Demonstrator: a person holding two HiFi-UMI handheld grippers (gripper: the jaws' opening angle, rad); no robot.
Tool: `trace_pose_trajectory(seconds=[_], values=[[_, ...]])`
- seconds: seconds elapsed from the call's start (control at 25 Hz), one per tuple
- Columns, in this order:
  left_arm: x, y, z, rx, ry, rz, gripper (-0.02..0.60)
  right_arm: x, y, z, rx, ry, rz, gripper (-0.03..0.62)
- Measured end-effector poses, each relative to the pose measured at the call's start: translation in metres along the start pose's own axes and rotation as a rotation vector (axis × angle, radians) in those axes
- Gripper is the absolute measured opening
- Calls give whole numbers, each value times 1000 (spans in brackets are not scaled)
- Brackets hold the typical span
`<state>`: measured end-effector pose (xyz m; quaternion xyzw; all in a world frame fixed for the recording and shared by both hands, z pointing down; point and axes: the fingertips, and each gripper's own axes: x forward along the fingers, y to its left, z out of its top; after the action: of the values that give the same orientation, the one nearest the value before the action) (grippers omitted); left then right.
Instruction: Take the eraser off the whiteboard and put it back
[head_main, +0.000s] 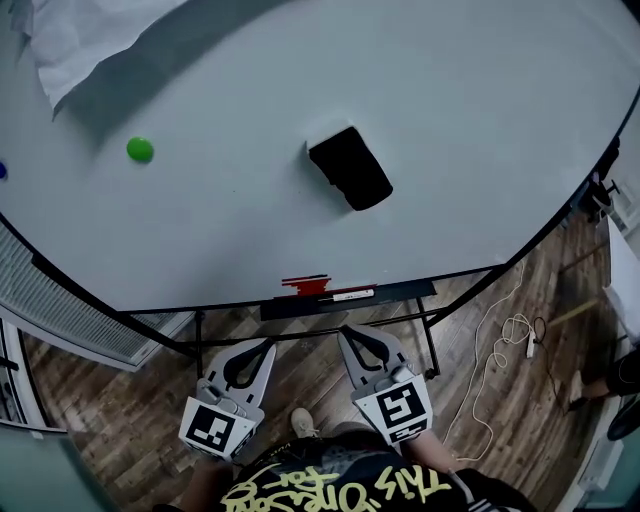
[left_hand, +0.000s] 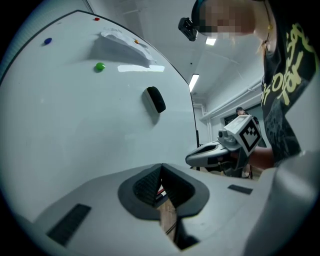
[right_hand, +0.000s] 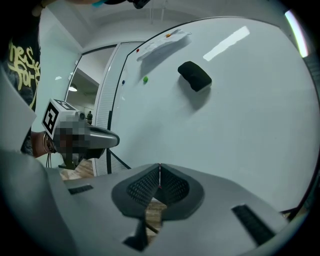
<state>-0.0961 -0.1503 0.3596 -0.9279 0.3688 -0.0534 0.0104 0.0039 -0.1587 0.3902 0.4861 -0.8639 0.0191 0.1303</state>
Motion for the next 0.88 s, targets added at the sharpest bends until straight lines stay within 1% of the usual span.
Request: trace_pose_trajectory(seconds=[0.12, 0.2, 0.24, 0.32, 0.48, 0.56, 0.64, 0.68, 0.8, 0.88], values=[[5, 3, -1, -23, -11, -5, 8, 4, -4, 1, -21, 1, -2, 11], [8, 4, 0, -30, -10, -4, 8, 5, -7, 5, -83, -14, 14, 11], [9, 5, 0, -32, -9, -1, 6, 6, -9, 8, -104, -22, 20, 11], [12, 6, 1, -32, -9, 12, 8, 8, -13, 12, -105, -33, 26, 11], [17, 5, 2, -40, -18, 40, 8, 8, -24, 19, -170, -46, 47, 11], [17, 5, 4, -30, -12, 50, 8, 6, -27, 25, -186, -60, 49, 11], [16, 7, 2, 9, 19, 58, 6, 5, -29, 30, -202, -67, 51, 12], [16, 7, 1, 16, 27, 61, 8, 4, -30, 31, -218, -60, 53, 12], [16, 3, 0, -38, -8, 62, 8, 3, -33, 34, -271, -25, 46, 12], [15, 3, -3, -36, -7, 60, 6, 2, -35, 40, -293, -28, 43, 15]])
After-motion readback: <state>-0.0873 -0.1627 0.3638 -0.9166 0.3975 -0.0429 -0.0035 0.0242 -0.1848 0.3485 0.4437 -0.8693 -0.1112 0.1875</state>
